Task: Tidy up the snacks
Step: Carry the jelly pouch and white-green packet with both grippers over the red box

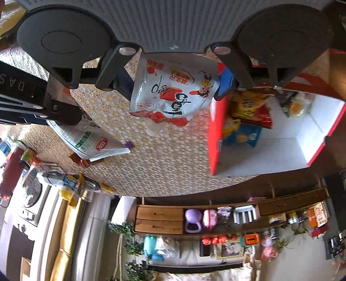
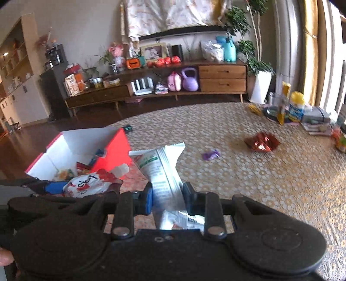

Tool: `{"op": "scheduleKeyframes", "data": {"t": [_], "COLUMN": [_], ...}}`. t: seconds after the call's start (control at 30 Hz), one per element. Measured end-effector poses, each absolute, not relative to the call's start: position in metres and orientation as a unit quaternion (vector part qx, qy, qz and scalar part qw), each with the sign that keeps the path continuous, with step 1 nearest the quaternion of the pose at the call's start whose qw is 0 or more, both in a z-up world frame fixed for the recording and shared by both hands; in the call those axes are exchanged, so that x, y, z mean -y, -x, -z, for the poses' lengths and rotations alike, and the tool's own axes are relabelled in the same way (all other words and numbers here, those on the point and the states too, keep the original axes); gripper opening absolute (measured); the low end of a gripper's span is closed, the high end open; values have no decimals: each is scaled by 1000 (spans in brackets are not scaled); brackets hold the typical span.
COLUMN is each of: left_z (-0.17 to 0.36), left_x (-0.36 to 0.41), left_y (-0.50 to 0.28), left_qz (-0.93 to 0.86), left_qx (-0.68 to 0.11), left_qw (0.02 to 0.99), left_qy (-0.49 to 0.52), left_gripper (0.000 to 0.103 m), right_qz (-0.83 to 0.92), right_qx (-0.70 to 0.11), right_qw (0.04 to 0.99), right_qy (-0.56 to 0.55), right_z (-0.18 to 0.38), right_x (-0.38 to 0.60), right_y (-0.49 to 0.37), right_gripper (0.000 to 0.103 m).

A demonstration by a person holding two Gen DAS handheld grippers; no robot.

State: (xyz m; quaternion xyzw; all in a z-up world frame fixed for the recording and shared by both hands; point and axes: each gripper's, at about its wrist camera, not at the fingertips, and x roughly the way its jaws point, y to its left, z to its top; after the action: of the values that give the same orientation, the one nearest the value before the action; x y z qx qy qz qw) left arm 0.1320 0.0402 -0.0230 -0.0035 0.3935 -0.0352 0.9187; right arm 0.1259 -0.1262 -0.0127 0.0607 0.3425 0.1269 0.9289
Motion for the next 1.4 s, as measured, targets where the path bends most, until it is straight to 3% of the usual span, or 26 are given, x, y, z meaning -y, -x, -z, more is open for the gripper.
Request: {"op": "scheduleKeyframes", "data": {"t": [0.33, 0.47, 0.57, 1.07, 1.13, 1.17, 1.23, 1.4], "left_z": [-6, -19, -27, 28, 33, 38, 47, 75], "left_x": [-90, -114, -133, -200, -196, -193, -187, -165], "left_y": [-122, -121, -123, -101, -96, -92, -85, -85], "left_qz": [11, -5, -11, -4, -3, -4, -9, -13], "left_qx": [-366, -350, -332, -380, -385, -388, -390, -414], "left_qw": [930, 937, 943, 924, 921, 920, 920, 910], "left_qy": [8, 8, 10, 55, 52, 50, 45, 28], "left_gripper": [78, 65, 65, 65, 69, 78, 86, 87], "right_qz": [-159, -174, -184, -185, -186, -187, -187, -192], "right_qx": [-325, -322, -320, -359, -360, -360, -361, -365], "right_qw": [931, 930, 929, 915, 914, 914, 913, 911], "right_qy": [-44, -37, -32, -13, -12, -14, -18, -22], "right_z": [-13, -21, -24, 8, 10, 10, 10, 12], "right_x": [71, 46, 27, 4, 4, 4, 6, 12], "right_y": [-126, -132, -138, -155, -154, -153, -153, -154], "right_gripper": [26, 26, 26, 26, 26, 26, 26, 26]}}
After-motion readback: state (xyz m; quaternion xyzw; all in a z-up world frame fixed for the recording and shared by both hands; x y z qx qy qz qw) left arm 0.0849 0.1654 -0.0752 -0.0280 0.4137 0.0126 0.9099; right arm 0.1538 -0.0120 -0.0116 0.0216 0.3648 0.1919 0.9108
